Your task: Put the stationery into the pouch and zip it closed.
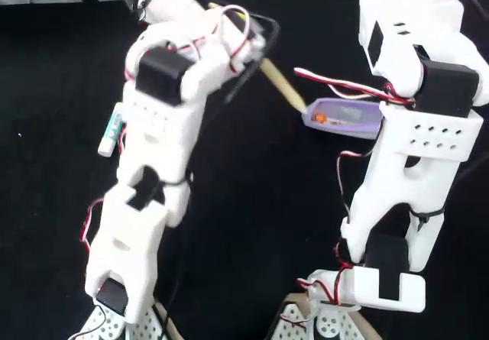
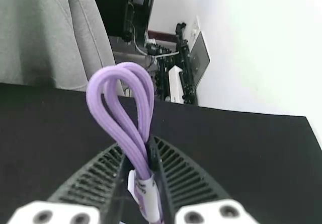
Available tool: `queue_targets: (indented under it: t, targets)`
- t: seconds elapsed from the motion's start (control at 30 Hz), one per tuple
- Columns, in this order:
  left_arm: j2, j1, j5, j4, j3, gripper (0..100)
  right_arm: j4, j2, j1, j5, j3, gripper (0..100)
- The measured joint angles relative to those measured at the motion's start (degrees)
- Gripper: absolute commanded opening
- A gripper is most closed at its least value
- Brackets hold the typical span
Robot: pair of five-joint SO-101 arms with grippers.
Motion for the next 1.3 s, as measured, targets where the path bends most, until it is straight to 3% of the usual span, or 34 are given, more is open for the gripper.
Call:
queue_targets:
  t: [0.33, 0.77, 1.03, 1.13, 1.3]
  targets:
    - [-11.34, 8.26, -8.88, 0.00, -0.26, 3, 0.00, 0.00, 0.00, 0.00, 0.00, 1.1]
    - [-24.97, 8.44, -14.86, 0.00, 1.85, 3, 0.00, 0.00, 0.00, 0.00, 0.00, 1.1]
    - [-39.82, 8.53, -13.54, -0.26, 24.70, 3, 0.00, 0.00, 0.00, 0.00, 0.00, 1.1]
    - [-43.25, 8.53, -8.44, -3.69, 34.02, 3, 0.00, 0.00, 0.00, 0.00, 0.00, 1.1]
    - [-45.45, 7.03, -6.59, -13.89, 47.74, 3, 0.00, 0.00, 0.00, 0.00, 0.00, 1.1]
